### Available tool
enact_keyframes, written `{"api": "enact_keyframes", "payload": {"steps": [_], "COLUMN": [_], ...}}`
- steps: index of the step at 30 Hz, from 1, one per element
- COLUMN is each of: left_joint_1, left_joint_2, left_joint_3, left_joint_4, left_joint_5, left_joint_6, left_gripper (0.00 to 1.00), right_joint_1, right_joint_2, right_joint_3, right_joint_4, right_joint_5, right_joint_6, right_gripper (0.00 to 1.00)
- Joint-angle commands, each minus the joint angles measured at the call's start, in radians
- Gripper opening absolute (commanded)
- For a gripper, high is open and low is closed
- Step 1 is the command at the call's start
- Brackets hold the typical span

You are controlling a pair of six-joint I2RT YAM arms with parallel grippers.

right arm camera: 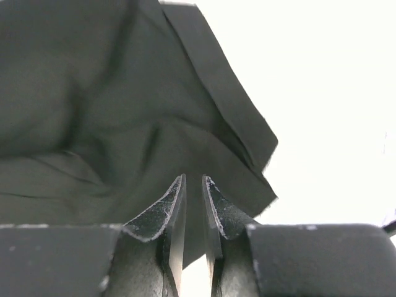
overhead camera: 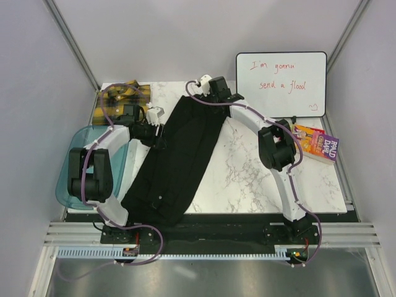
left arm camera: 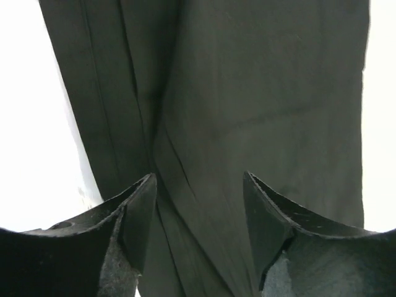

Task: Fold and stack the long sleeve shirts
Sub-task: Fold the shirt

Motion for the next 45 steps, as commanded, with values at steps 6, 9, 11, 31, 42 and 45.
{"api": "enact_keyframes", "payload": {"steps": [6,9,11,31,42,45], "left_joint_1": [-0.056,-0.058,-0.055,0.011,-0.271,-0.295], "left_joint_2": [0.149,0.181,0.189,-0.062,-0.13,-0.063], "left_joint_3": [0.116,0.119,0.119,0.015,-0.183,-0.174], "left_joint_4": [0.15,0.139,0.125,-0.012,-0.016,-0.02], "left_joint_5": [-0.158,-0.19,-0.207,0.041,-0.178,-0.184], "left_joint_6": [-0.089,-0.082,-0.071,0.105,0.354,0.336], "left_gripper": [0.55,0.31,0.18,0.45,0.39,0.33], "right_joint_1": [0.014,0.012,0.014,0.017,0.015,0.012], "right_joint_2": [0.046,0.1,0.138,0.189,-0.019,-0.115], "right_joint_3": [0.052,0.082,0.113,0.163,0.072,-0.005], "right_joint_4": [0.094,0.111,0.109,0.304,0.385,0.372], "right_joint_5": [-0.143,-0.113,-0.077,0.03,-0.01,-0.023], "right_joint_6": [0.091,0.092,0.082,-0.017,0.055,0.052], "right_gripper": [0.23,0.23,0.22,0.27,0.32,0.33]}}
